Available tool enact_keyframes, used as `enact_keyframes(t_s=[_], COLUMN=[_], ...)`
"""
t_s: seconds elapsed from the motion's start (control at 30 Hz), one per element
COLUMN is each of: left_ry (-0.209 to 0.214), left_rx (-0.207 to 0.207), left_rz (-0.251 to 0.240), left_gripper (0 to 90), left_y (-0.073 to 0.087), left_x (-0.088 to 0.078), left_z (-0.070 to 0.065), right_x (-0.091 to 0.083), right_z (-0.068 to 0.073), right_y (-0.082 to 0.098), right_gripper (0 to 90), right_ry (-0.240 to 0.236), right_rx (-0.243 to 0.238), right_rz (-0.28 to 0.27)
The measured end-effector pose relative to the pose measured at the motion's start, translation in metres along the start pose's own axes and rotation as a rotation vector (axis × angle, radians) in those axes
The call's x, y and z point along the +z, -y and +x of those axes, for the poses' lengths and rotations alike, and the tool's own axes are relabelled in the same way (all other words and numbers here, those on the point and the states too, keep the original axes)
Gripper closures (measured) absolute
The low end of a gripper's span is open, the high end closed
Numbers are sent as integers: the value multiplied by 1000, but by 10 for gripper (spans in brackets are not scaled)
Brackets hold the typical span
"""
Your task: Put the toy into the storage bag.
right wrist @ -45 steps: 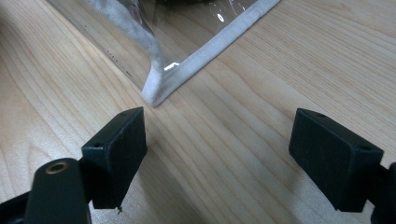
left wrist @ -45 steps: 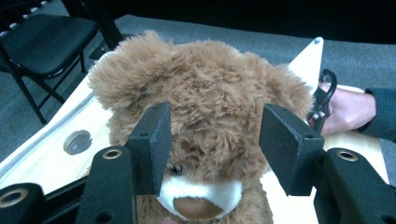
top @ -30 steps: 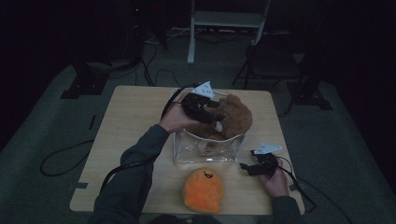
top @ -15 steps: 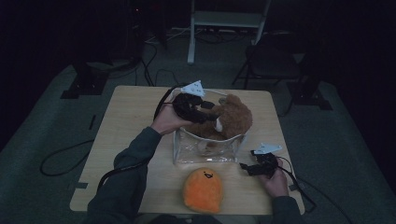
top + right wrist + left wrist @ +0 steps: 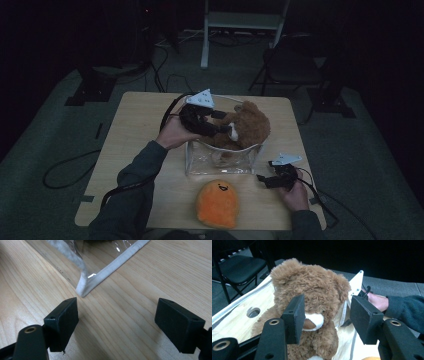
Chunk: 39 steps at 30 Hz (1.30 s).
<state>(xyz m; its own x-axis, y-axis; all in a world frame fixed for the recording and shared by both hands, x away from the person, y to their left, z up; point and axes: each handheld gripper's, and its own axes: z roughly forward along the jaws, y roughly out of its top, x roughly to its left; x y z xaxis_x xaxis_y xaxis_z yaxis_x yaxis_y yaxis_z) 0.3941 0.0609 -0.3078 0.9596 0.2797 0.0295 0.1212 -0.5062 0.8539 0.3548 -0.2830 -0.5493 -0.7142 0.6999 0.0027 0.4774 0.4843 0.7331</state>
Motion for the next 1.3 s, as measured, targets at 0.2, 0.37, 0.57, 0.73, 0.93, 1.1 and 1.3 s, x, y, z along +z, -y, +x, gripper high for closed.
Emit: enact_keyframes(t_s=[0.2,0.37,0.57,0.73,0.93,1.1,1.3], left_ry=[-1,9,20,34,37,30,18], left_rx=[0,6,10,10,13,17,38], left_rz=[-17,-35,-51,-59,-63,-72,-54], left_gripper=[451,437,429,430,430,424,399], left_y=[4,7,11,15,20,24,27], left_x=[-4,-8,-12,-15,-18,-21,-19], left_z=[-2,-8,-14,-19,-22,-26,-33], right_x=[0,0,0,0,0,0,0], right_z=[0,0,0,0,0,0,0], right_y=[0,0,0,0,0,0,0], right_gripper=[183,183,183,184,183,183,183], right_ry=[0,0,0,0,-1,0,0], right_rx=[0,0,0,0,0,0,0], right_rz=[0,0,0,0,0,0,0])
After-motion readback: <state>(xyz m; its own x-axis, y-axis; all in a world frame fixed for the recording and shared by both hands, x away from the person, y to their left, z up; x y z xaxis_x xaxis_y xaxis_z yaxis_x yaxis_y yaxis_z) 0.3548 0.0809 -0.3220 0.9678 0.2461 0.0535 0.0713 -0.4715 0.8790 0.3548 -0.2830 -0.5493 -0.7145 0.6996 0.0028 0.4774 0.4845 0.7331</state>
